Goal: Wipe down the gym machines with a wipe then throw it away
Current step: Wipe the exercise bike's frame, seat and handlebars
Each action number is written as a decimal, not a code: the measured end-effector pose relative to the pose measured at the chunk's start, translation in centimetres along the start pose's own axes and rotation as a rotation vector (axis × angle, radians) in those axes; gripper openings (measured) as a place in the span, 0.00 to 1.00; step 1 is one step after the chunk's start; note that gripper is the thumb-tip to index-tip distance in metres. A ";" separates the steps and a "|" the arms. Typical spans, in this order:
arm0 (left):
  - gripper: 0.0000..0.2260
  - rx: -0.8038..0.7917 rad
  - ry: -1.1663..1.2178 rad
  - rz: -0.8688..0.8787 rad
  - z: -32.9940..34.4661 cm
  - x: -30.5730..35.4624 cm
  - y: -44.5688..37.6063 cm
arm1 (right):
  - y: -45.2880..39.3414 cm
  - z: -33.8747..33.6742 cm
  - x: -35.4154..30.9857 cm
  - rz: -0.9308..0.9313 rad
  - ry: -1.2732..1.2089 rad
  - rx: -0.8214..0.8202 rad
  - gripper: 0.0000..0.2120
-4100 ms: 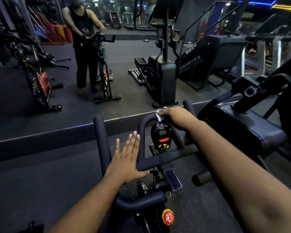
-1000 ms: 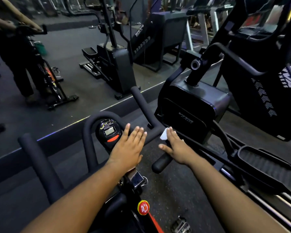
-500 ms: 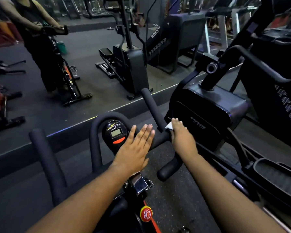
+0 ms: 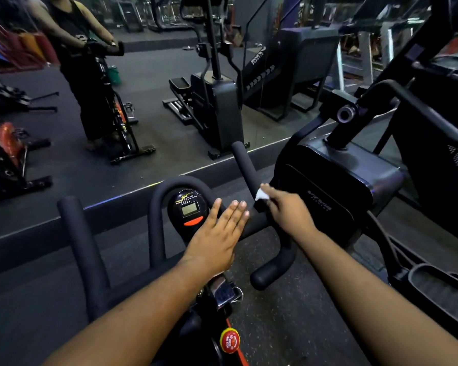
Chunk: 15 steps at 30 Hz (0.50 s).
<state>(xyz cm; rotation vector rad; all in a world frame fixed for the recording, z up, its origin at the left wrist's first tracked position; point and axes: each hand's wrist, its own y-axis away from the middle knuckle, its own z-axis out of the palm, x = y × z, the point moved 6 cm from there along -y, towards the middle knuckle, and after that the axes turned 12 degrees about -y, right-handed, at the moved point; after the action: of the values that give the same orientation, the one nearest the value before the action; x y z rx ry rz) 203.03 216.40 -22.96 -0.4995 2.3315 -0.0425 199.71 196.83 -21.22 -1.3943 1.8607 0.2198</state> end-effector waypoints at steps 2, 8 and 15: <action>0.38 -0.004 -0.014 0.002 -0.1 -0.1 0.0 | -2.7 -0.7 -1.1 -0.001 0.076 0.038 0.22; 0.37 -0.003 0.011 -0.004 -0.1 -0.1 0.0 | -10.2 1.1 -4.6 -0.126 0.127 -0.003 0.25; 0.37 -0.003 0.028 -0.013 0.1 -0.1 -0.1 | -8.5 3.7 -2.2 -0.160 0.189 -0.187 0.36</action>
<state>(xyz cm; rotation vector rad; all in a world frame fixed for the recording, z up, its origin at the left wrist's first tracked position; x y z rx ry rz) 203.16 216.33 -22.98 -0.5190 2.3565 -0.0525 209.13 197.27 -19.71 -1.7362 1.9067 0.1904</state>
